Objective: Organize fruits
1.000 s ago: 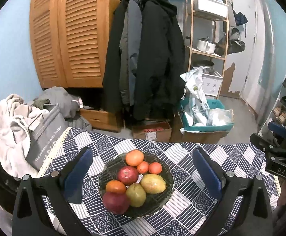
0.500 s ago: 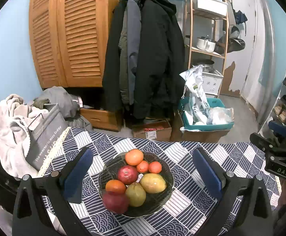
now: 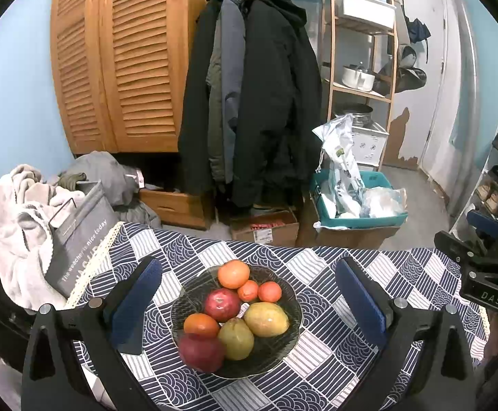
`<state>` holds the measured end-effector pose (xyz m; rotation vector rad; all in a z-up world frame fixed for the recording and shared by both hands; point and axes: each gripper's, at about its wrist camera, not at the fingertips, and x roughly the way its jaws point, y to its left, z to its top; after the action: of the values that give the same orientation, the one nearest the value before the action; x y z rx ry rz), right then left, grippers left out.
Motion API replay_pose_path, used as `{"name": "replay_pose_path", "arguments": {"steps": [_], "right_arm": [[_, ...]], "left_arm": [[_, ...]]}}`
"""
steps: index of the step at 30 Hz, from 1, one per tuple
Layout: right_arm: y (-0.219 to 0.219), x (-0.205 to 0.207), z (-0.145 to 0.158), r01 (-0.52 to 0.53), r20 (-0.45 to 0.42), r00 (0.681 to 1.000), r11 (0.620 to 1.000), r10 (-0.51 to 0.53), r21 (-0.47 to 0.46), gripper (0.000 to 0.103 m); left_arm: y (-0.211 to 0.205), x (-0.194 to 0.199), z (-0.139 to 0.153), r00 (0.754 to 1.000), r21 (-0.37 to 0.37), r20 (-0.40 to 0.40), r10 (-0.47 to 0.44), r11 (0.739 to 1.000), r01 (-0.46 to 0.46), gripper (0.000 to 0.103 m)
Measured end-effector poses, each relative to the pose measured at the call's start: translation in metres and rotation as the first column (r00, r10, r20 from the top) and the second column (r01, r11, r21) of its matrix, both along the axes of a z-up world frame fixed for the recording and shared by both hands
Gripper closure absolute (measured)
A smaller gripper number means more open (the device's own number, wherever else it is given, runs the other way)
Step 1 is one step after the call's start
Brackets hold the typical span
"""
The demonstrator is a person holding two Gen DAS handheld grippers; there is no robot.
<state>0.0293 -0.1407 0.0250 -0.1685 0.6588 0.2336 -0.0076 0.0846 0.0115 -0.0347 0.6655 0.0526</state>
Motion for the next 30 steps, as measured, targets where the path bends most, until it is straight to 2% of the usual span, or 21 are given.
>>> {"name": "replay_pose_path", "arguments": {"steps": [30], "right_arm": [[0.001,-0.0005,0.0002,0.0,0.002,1.0,1.0,0.0,-0.004,0.019]], "left_arm": [[0.0017,-0.0004,0.0065,1.0,-0.015,0.01,-0.004,1.0,0.004,0.001]]}}
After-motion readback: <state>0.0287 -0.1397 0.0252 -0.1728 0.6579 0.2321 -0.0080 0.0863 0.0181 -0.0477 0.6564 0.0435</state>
